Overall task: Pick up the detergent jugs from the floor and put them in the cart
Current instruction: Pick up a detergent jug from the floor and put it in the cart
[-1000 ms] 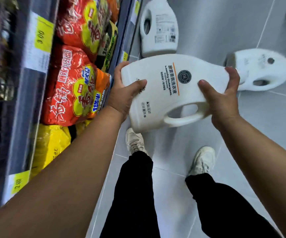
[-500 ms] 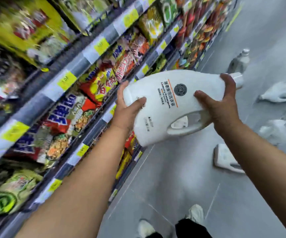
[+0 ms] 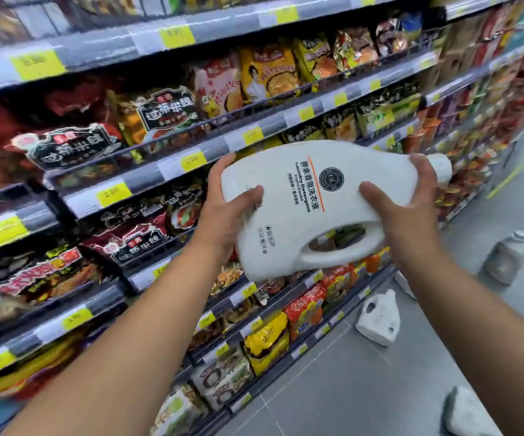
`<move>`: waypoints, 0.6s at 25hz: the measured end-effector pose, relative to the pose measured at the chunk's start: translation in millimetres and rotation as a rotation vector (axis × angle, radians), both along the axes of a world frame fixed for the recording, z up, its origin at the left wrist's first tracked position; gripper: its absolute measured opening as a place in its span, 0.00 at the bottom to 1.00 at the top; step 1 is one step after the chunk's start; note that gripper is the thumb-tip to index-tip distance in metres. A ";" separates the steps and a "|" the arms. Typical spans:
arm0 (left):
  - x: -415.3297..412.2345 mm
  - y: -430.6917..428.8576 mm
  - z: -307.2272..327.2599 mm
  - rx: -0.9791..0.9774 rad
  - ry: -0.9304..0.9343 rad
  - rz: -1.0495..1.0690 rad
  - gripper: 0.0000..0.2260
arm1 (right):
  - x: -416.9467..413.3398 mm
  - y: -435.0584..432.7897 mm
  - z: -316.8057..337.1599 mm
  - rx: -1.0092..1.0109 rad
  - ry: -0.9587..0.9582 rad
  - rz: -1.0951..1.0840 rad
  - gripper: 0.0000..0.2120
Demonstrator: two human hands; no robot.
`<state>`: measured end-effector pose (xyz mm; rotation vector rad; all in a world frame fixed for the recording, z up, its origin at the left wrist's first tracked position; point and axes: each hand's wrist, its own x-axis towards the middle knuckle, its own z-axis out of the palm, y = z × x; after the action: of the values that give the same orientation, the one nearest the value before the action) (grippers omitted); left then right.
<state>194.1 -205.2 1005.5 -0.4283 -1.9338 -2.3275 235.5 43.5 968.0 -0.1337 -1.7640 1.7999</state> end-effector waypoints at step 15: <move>324.5 -160.5 36.2 0.012 0.068 0.849 0.25 | 114.3 -223.0 49.1 0.014 0.025 0.878 0.35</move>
<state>518.6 -365.7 1041.7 0.2771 -1.6073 -1.7270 349.7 -179.4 1017.1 0.7803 -1.9695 2.3334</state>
